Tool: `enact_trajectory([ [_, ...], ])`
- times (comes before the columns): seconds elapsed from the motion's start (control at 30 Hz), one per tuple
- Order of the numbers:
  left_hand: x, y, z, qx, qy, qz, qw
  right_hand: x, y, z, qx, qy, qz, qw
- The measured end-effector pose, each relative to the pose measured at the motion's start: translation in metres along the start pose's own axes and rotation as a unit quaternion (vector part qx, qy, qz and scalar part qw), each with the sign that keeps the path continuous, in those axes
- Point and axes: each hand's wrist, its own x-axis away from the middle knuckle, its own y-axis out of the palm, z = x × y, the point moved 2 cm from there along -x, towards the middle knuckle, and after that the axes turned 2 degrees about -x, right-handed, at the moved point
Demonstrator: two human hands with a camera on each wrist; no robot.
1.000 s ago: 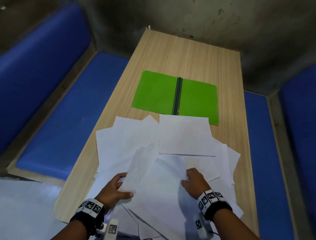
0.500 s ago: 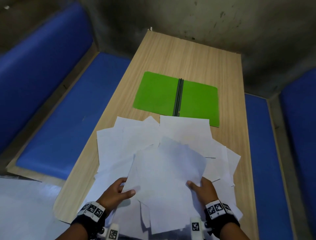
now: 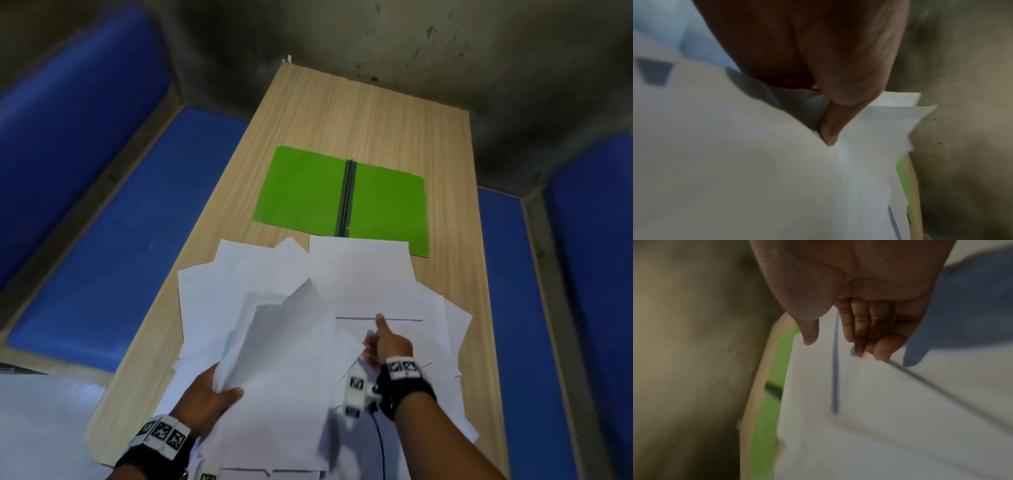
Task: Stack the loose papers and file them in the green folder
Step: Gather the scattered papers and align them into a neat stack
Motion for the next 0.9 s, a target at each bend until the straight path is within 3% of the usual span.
enact_trajectory([
  [0.03,0.001,-0.006,-0.005,0.015,-0.003,0.006,1.000,-0.011,0.000,-0.005,-0.080,0.015,0.000,0.997],
  [0.1,0.005,-0.016,-0.010,0.039,-0.003,0.021,0.999,-0.022,0.006,-0.017,-0.115,0.029,0.002,0.993],
  [0.3,0.016,-0.036,-0.018,0.061,0.024,0.096,0.993,-0.041,0.015,-0.040,0.040,0.040,0.020,0.998],
  [0.4,0.019,-0.046,-0.021,0.080,0.028,0.121,0.989,-0.051,0.006,-0.044,0.013,0.004,0.023,1.000],
  [0.5,0.021,-0.055,-0.019,0.086,0.031,0.148,0.985,-0.033,-0.017,-0.049,0.126,-0.031,0.102,0.986],
  [0.57,0.021,-0.063,-0.020,0.111,0.025,0.152,0.982,-0.017,-0.035,-0.038,0.125,-0.035,0.152,0.980],
  [0.7,0.020,-0.075,-0.021,0.135,0.008,0.148,0.980,0.004,-0.061,0.014,0.148,0.044,0.135,0.979],
  [0.8,0.020,-0.078,-0.017,0.141,0.010,0.142,0.980,0.015,-0.057,0.033,0.090,0.120,0.143,0.978],
  [0.9,0.022,-0.078,-0.011,0.156,0.013,0.136,0.978,0.007,-0.045,0.038,0.044,0.118,0.157,0.980],
])
